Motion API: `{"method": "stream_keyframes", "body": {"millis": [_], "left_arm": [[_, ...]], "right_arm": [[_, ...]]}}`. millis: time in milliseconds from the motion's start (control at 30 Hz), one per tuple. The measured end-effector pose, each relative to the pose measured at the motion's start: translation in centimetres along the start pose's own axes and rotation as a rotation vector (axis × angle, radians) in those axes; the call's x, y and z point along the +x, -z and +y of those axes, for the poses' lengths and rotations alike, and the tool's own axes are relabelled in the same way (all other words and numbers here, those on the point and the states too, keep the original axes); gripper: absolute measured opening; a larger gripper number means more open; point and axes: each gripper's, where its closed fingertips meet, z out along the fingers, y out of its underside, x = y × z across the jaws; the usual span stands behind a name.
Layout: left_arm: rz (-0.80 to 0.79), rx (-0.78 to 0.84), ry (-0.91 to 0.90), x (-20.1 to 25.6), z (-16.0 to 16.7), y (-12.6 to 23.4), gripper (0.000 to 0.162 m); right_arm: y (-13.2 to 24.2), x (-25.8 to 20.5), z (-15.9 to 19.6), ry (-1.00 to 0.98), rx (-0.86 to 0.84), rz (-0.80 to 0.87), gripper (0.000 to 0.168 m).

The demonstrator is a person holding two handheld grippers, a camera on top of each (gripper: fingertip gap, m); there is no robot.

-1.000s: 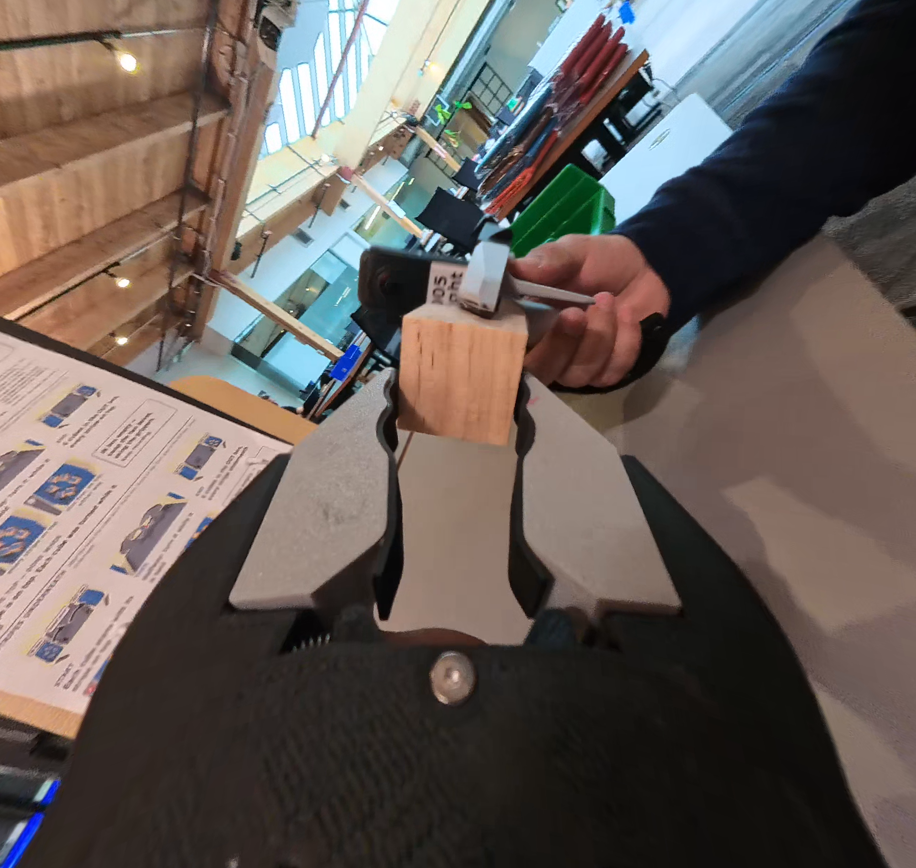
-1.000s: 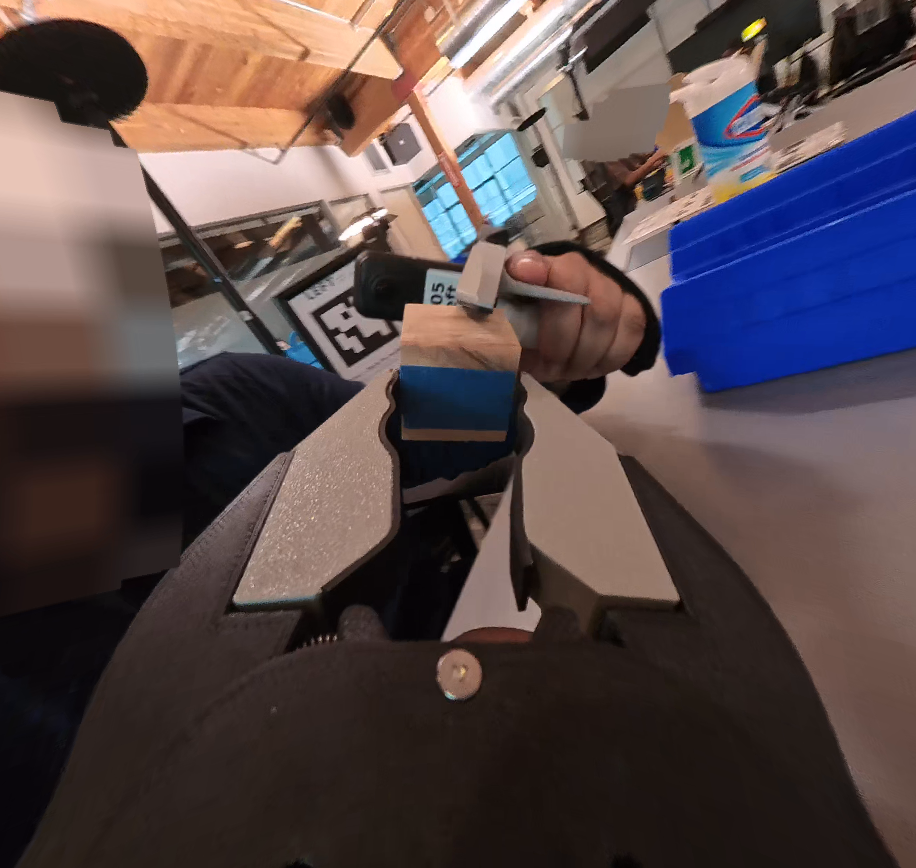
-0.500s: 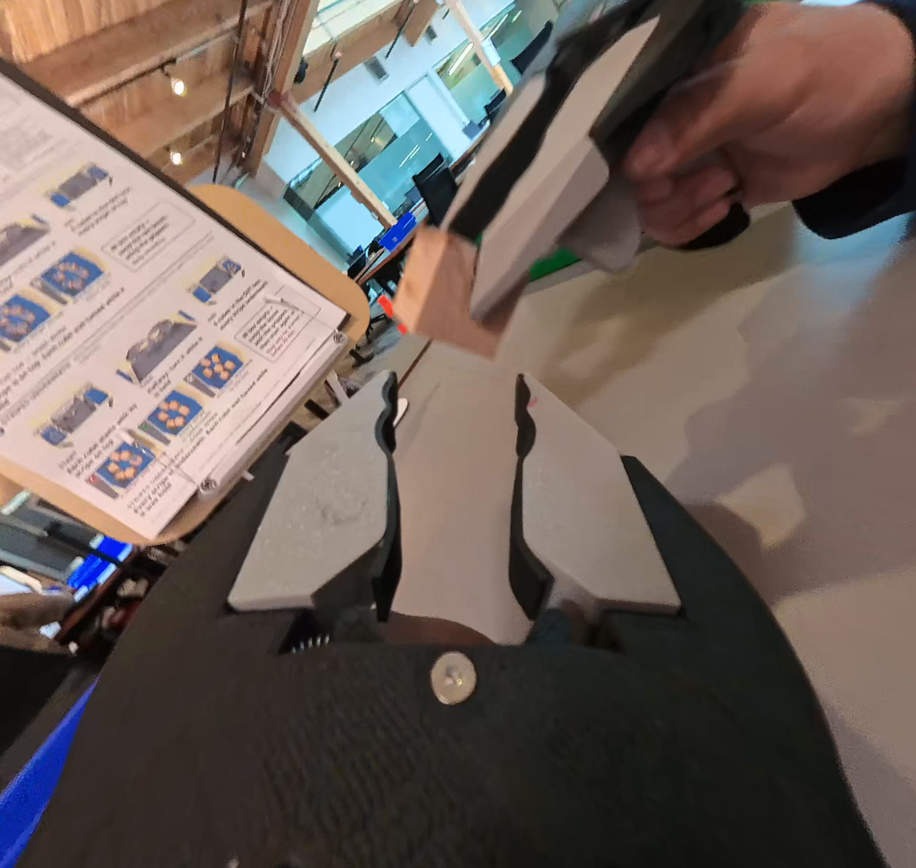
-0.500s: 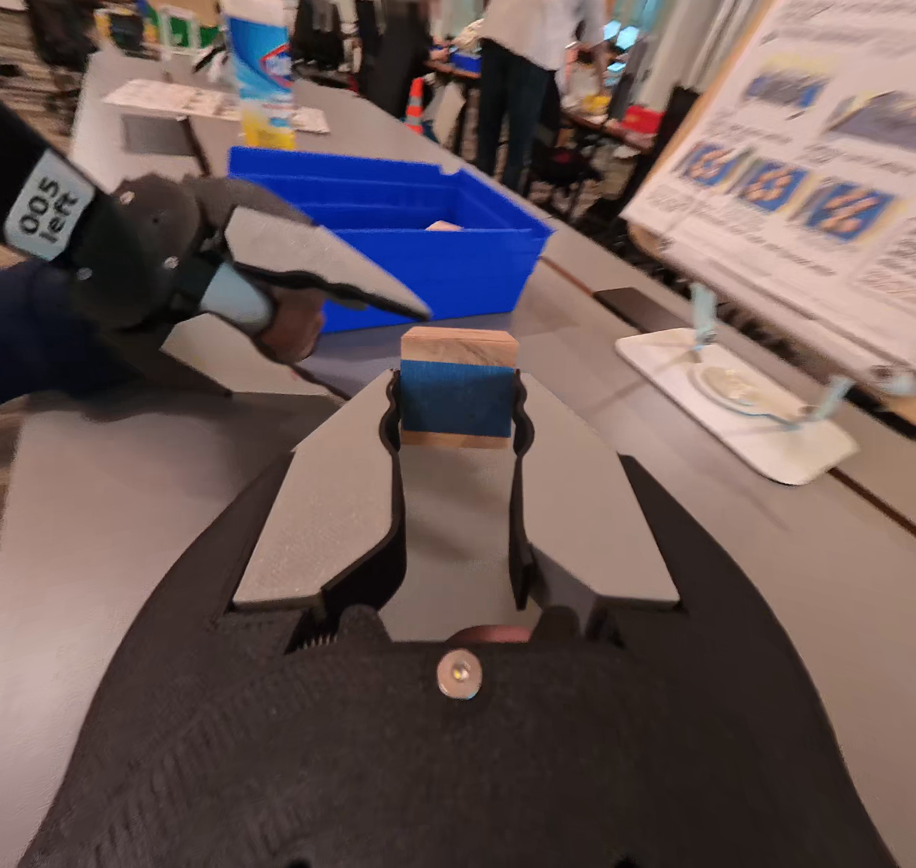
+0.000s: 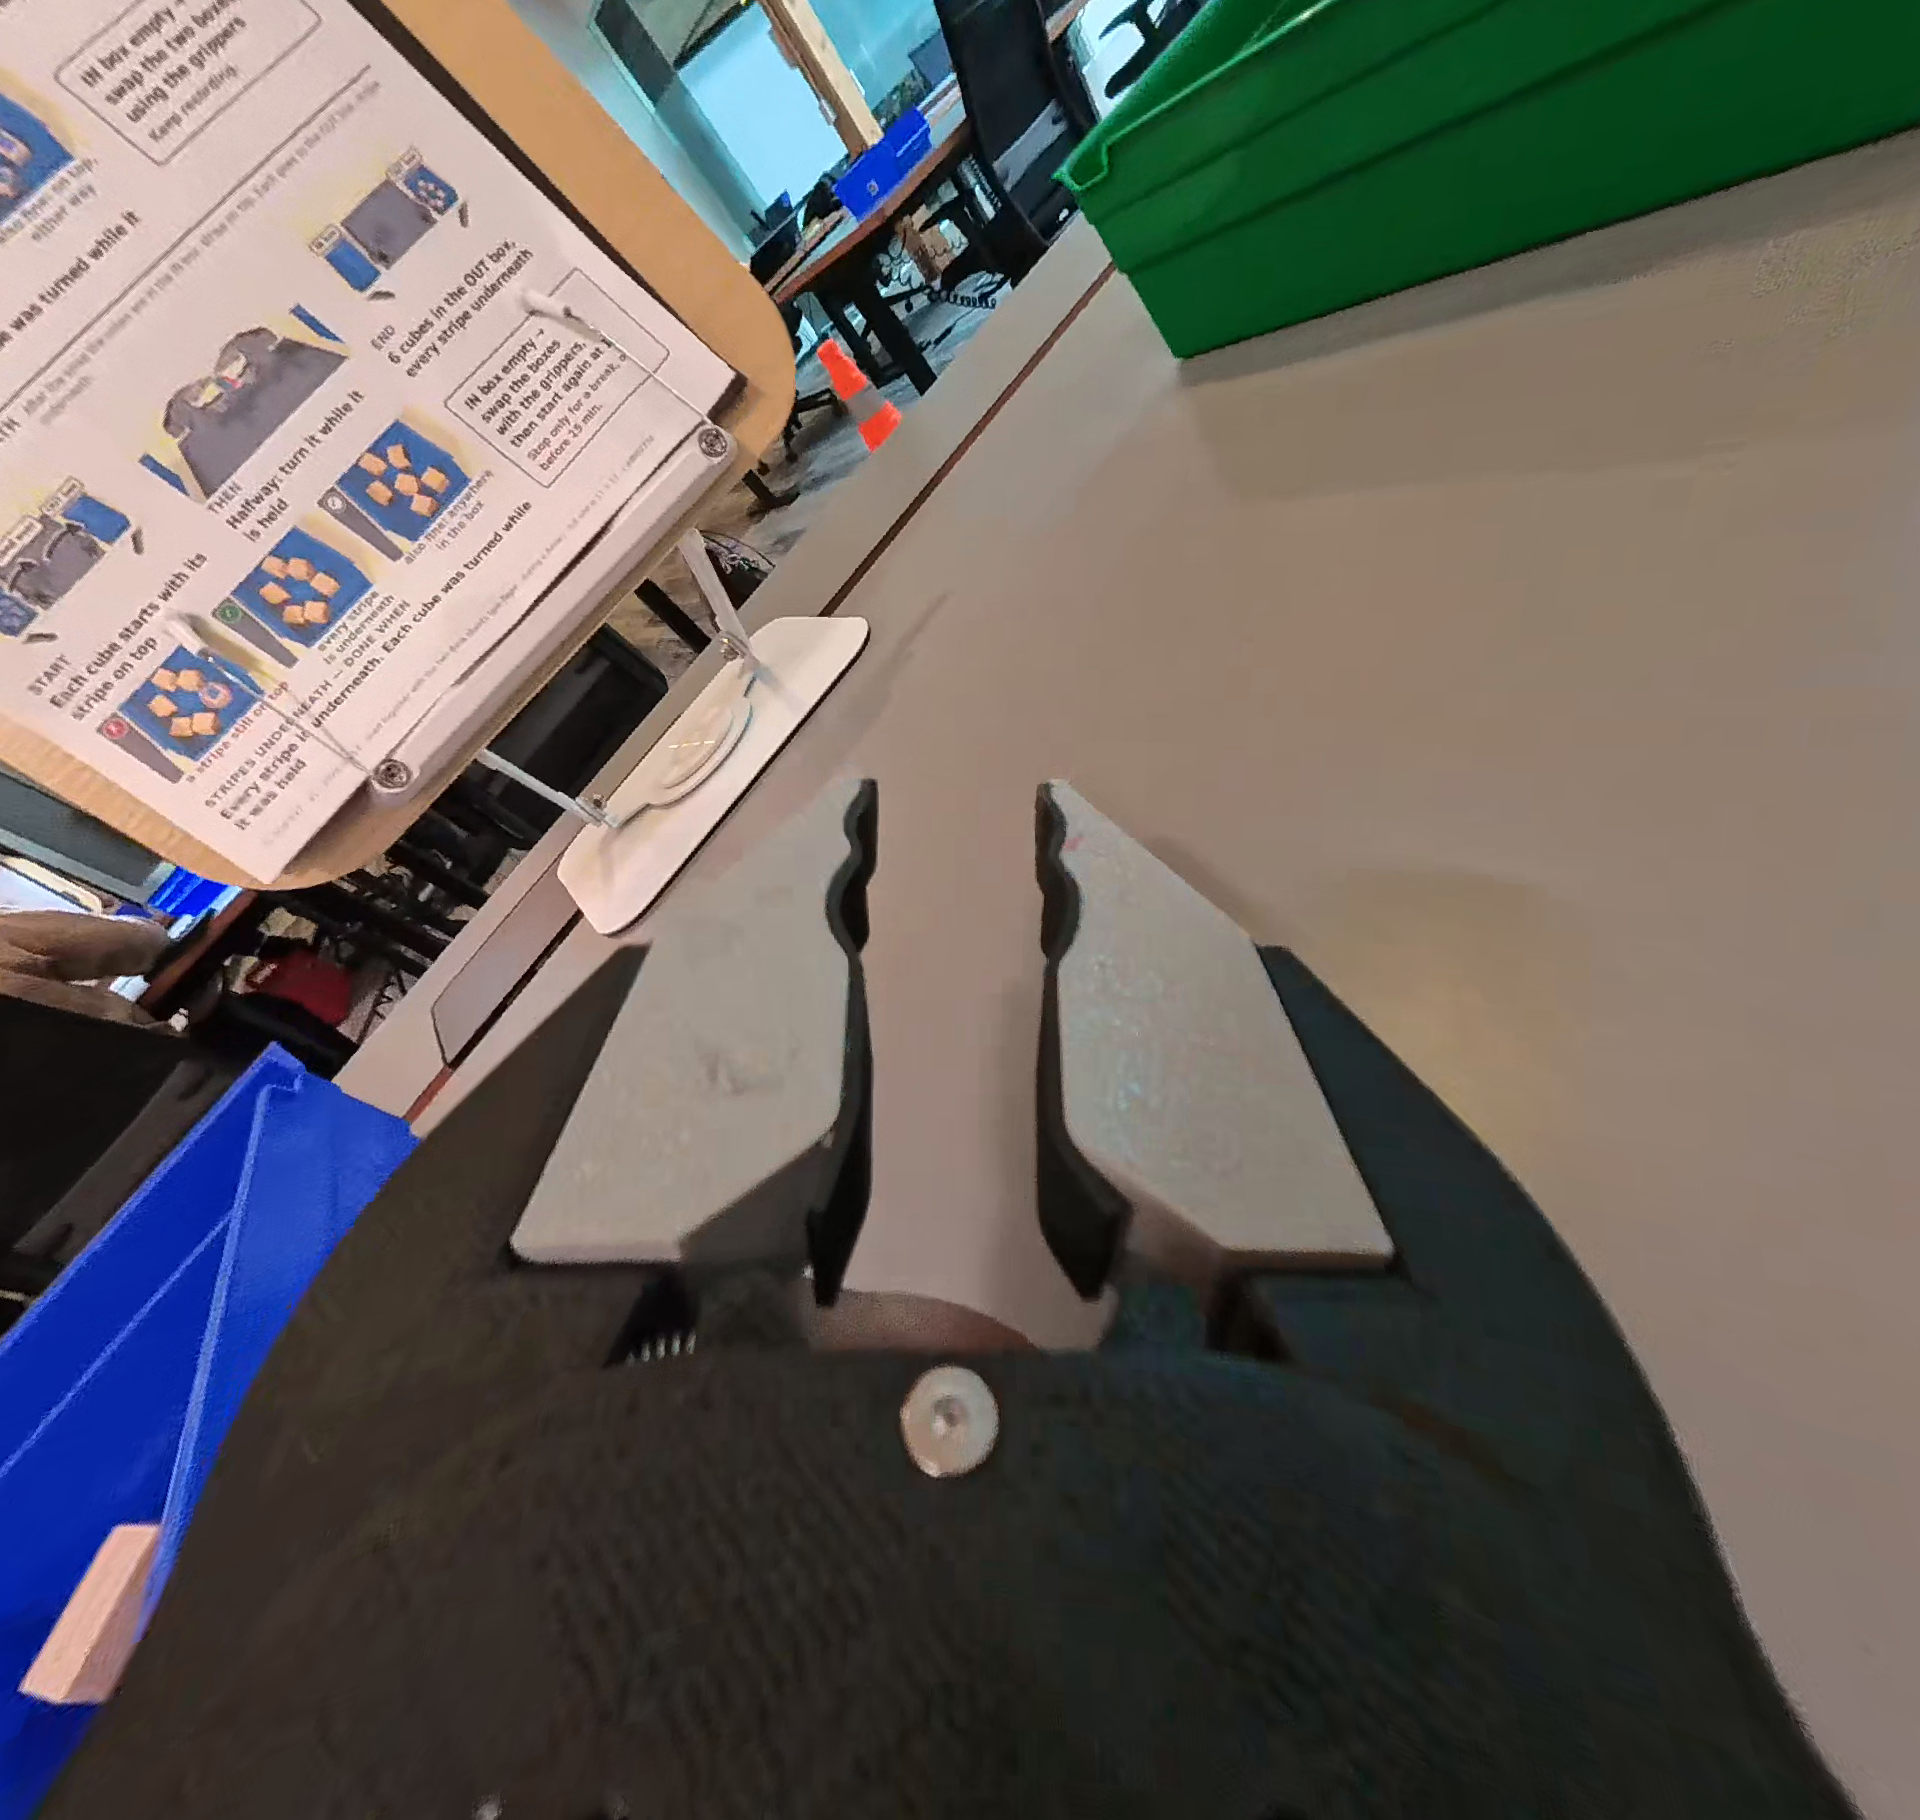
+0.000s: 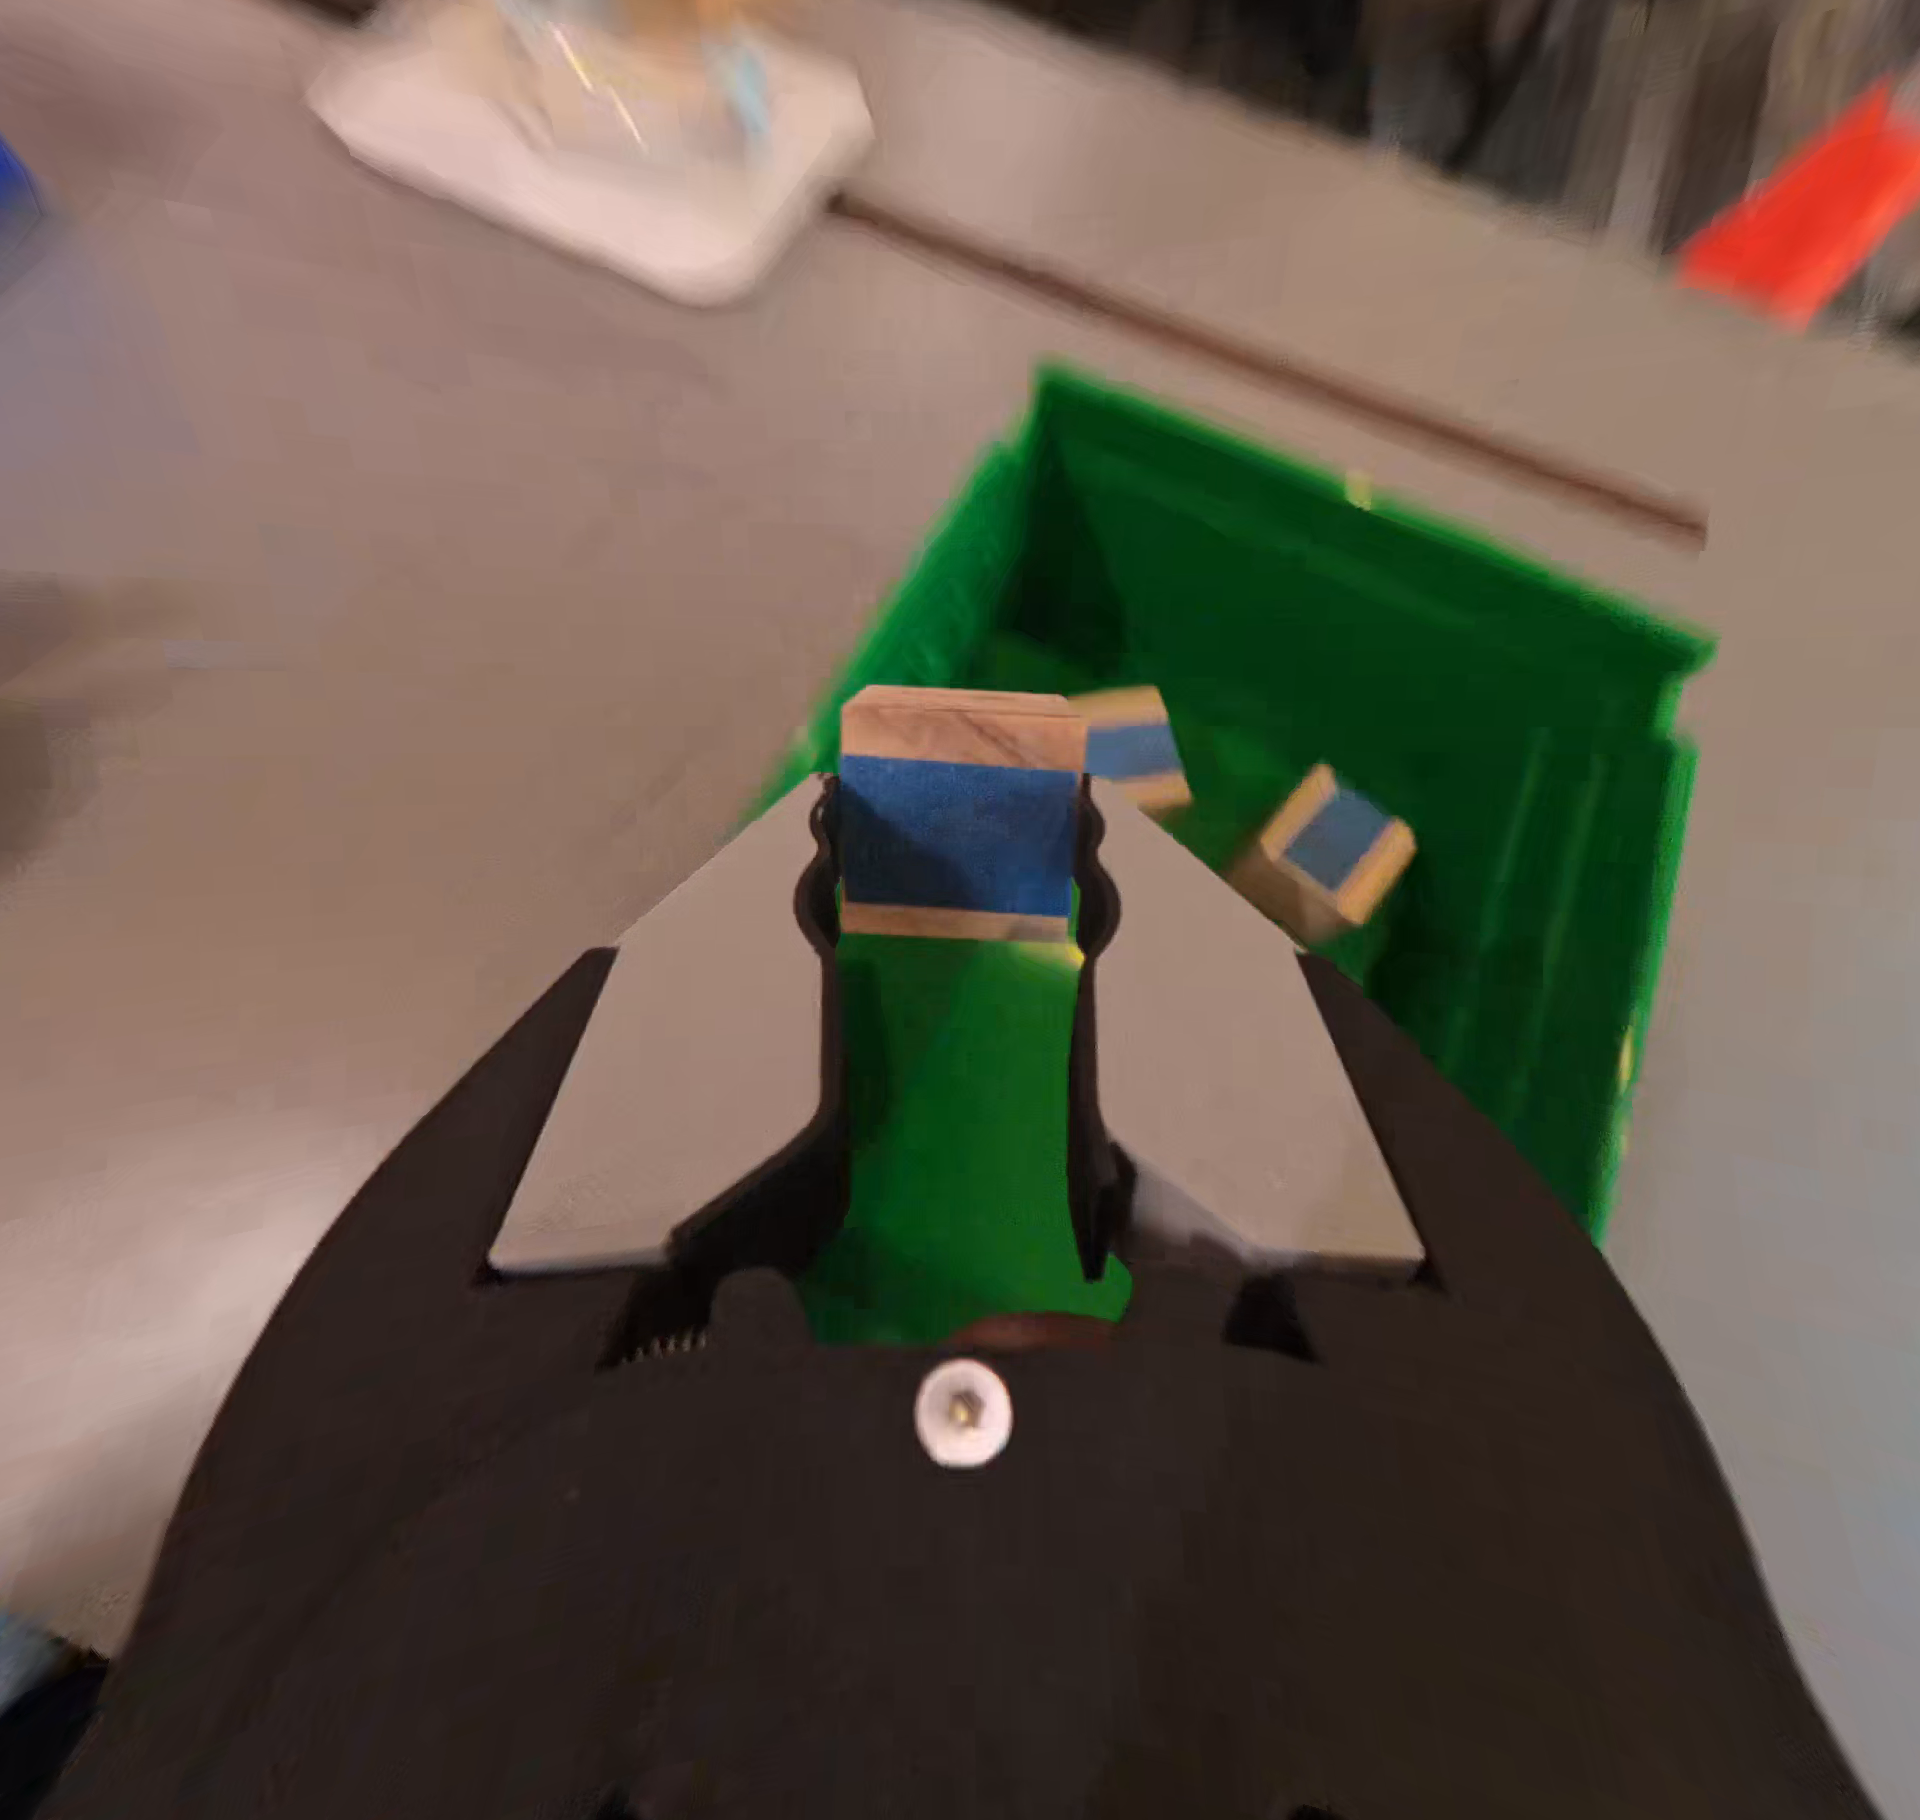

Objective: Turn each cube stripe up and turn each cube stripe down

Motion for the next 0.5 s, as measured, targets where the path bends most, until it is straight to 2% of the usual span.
{"method": "stream_keyframes", "body": {"millis": [100, 267, 400, 500], "left_arm": [[0.012, 0.000, 0.015, 0.1, 0.1, 0.1, 0.027], [0.012, -0.029, 0.012, 0.1, 0.8, 0.0, 0.027], [0.028, -0.051, 0.011, 0.5, 1.3, -0.3, 0.027], [0.045, -0.074, -0.001, 1.0, 1.7, -0.5, 0.028]], "right_arm": [[-3.5, 2.5, 5.6, 0.001, -0.273, 0.062, 0.043], [-6.8, 4.1, 9.0, -0.032, -0.423, 0.111, 0.043], [-7.3, 4.6, 8.4, -0.039, -0.420, 0.140, 0.049], [-5.6, 4.5, 5.3, -0.019, -0.305, 0.197, 0.049]]}}
